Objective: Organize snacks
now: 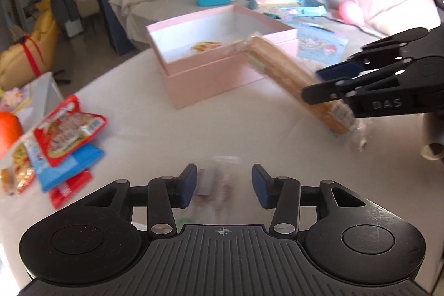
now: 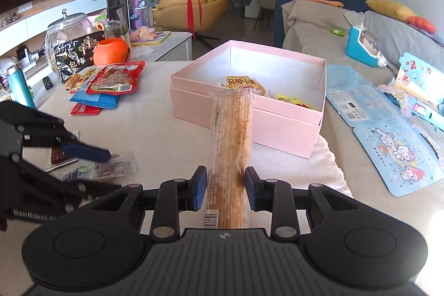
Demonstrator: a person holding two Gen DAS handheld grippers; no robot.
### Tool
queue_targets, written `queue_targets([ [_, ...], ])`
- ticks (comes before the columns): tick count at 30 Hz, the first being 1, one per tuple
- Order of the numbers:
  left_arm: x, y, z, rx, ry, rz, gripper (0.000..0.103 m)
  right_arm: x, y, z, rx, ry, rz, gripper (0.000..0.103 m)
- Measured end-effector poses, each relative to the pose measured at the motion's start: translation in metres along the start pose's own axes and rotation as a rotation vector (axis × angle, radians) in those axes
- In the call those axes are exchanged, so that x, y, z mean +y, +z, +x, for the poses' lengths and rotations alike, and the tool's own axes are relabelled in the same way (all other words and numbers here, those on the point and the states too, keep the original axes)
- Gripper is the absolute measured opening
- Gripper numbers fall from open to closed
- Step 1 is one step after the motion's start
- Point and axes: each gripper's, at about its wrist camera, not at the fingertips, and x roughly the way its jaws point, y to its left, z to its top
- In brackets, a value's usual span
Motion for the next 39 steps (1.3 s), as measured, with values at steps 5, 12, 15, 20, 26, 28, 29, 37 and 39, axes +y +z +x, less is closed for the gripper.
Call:
queue_targets([
  [5,0.013,-0.004,0.016,0.075,-0.017,-0.053,0.049,-0.008,0.007,0.011,0.014,0.023,0.036,0.039],
  [12,0.017,-0.003,0.01,0.051,-0.041,-0.118,0.041,-0.011,0.022,0.026,0.053,0.035,0.055,0.03],
  [15,0.019,0.009,-0.016,-0.053,-0.036,-0.137,0.041,-0.014,0.027,0.007,0.028,0.092,0.066,0.029],
  [20,0.036,0.081,-0.041,-0.248,-0.047,-0.175,0.041,-0.029,0.076,-0.033,-0.11,0.072,0.079,0.029],
  [26,0.057,0.168,-0.012,-0.383,-0.17,-0.259,0.045,-0.055,0.163,-0.035,-0.186,0.008,0.093,0.029],
  [28,0.065,0.187,0.018,-0.341,-0.196,-0.289,0.045,-0.065,0.184,-0.024,-0.168,-0.011,0.099,0.03],
  [29,0.072,0.192,0.037,-0.297,-0.198,-0.324,0.042,-0.07,0.191,-0.015,-0.142,-0.002,0.104,0.033],
  [37,0.103,0.123,0.05,-0.245,-0.085,-0.4,0.041,-0.09,0.175,0.035,-0.051,-0.027,0.16,0.059],
  [39,0.112,0.089,0.036,-0.224,0.006,-0.403,0.041,-0.081,0.161,0.042,-0.028,-0.021,0.138,0.059],
])
